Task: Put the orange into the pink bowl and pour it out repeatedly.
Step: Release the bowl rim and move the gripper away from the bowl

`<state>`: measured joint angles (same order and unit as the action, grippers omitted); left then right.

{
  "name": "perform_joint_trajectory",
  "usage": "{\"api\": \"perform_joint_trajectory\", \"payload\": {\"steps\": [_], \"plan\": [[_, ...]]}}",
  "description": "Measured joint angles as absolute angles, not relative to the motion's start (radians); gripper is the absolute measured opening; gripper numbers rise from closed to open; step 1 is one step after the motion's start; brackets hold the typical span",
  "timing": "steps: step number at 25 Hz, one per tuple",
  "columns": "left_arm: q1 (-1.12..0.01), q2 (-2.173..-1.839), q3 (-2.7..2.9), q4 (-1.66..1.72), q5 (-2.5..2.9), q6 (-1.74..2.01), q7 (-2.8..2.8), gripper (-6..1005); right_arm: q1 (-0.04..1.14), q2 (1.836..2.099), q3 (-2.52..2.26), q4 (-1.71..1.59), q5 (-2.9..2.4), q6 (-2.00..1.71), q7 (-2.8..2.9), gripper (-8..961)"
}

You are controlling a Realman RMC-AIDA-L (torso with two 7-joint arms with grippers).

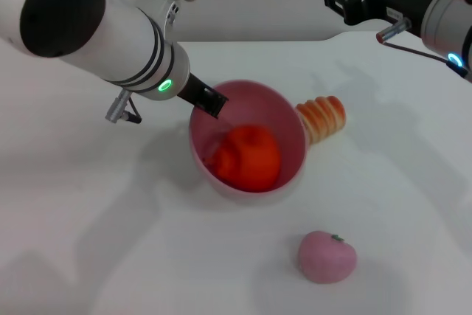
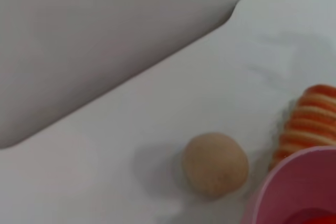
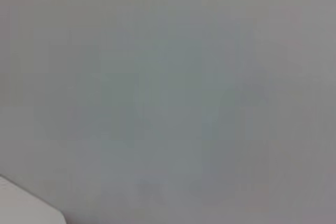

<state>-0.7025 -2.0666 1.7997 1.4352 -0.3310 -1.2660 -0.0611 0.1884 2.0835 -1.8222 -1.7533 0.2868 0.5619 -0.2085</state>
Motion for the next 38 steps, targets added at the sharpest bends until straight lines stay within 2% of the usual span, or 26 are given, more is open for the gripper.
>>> {"api": "perform_joint_trajectory", "payload": {"steps": [6,16,38], "plan": [[-0.7,-2.066,1.796,1.435,-0.339,-1.295,-0.067,42,0.184,2.081,-1.83,-1.715,0.286,0.503,-0.209,548],[-0.686,-2.064,1.782,1.423,-0.382,-1.3,-0.06,43,0.121,2.079,-1.898,-1.554,0.282,0.142,-0.238,563],[-0.671,-2.063,1.76,1.344,-0.409,-1.249,-0.049,42,0.126,2.077,-1.918,-1.513,0.283,0.119,-0.235,598]]}}
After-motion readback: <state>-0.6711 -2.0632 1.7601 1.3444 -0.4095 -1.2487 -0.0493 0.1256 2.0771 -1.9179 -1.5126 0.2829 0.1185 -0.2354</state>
